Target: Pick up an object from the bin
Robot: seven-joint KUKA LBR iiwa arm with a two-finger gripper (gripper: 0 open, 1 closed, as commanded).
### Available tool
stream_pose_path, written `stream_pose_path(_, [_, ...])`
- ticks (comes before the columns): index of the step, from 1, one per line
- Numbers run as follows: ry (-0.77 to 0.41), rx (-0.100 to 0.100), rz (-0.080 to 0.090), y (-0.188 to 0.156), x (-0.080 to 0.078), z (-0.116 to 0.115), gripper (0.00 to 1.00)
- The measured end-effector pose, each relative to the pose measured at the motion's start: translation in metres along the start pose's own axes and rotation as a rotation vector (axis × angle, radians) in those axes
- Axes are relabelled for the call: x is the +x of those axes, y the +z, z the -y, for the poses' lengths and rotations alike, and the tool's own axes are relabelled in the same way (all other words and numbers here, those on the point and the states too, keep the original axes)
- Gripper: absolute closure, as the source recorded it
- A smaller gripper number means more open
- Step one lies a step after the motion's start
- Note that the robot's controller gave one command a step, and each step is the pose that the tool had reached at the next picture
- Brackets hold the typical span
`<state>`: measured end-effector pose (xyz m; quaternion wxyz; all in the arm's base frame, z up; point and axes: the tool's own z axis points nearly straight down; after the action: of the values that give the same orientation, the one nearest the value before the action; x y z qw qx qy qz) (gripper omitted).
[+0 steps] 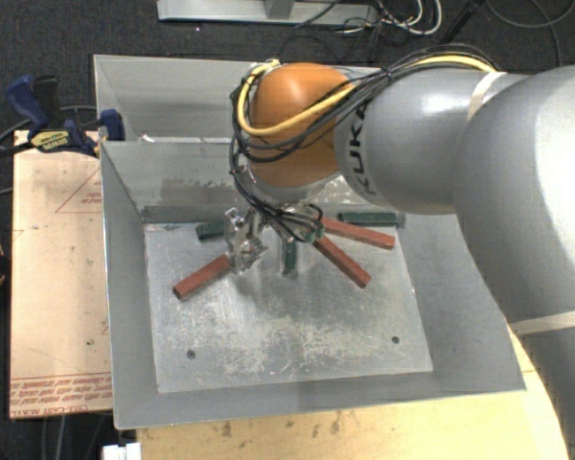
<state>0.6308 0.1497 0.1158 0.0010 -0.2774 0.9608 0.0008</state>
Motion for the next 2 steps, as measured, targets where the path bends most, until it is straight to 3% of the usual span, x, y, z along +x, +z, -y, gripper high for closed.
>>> stream_pose_path(1, [-0.036, 0.001, 0.003, -0.0281, -0.0222, 0.0031, 0.00])
stream_pose_path(2, [-0.036, 0.001, 0.003, -0.0281, -0.0222, 0.0031, 0.00])
